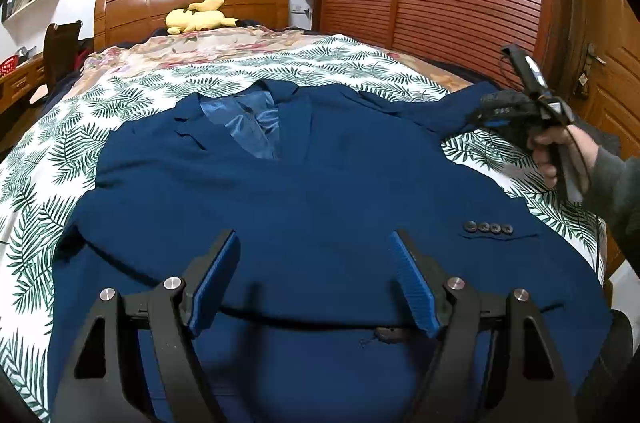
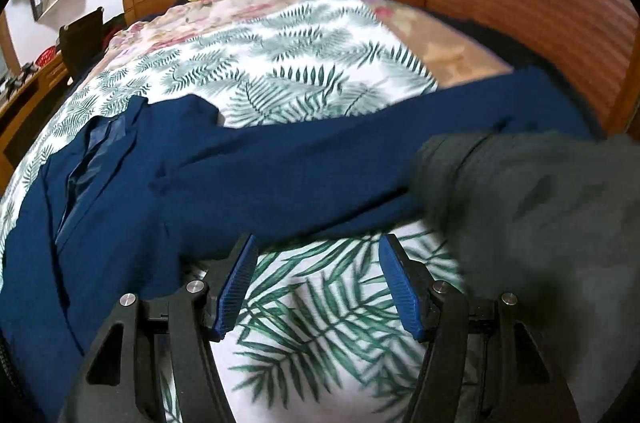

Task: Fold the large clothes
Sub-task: 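Lift the sleeve with the right tool and fold it across the jacket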

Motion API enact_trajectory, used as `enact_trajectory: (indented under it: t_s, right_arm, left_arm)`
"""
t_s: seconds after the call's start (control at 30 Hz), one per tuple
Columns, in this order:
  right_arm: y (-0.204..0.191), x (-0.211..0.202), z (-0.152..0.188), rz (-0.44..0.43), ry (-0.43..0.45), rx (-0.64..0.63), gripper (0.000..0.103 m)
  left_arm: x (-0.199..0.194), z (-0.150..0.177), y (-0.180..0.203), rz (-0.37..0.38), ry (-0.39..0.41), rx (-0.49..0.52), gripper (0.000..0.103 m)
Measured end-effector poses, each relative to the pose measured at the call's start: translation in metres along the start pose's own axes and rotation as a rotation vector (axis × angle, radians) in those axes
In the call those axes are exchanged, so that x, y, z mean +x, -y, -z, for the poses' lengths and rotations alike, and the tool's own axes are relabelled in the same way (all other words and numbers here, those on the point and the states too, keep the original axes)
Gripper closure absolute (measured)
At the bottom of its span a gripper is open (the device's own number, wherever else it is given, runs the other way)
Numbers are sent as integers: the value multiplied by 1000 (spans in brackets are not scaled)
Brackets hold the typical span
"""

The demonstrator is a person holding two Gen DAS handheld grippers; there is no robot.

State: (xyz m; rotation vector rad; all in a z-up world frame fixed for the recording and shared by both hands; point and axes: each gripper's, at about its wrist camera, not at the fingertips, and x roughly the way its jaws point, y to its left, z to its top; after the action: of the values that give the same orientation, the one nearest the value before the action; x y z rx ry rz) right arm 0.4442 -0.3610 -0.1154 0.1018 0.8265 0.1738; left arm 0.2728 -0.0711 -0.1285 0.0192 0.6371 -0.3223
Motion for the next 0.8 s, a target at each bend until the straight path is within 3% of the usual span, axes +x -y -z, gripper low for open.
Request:
enact_trajectory:
  t_s: [0.23, 0.5, 0.57, 0.63, 0.8]
  right_arm:
    - [19, 32, -13, -34, -42, 124, 38]
    - [34, 45, -28, -54, -27, 198, 40]
    - [30, 45, -34, -11, -21, 164, 77]
    - [25, 43, -43, 18, 3, 125, 96]
    - [-10, 4, -57, -6, 145, -6, 98]
  left_arm:
    - [0, -1, 0, 0, 1, -2, 26]
    - [1, -1, 1, 5, -1, -2, 26]
    - [0, -1, 1, 6, 0, -1, 26]
    - [1, -1, 0, 7, 0, -1, 26]
    - [0, 0, 0, 7, 3, -6, 26]
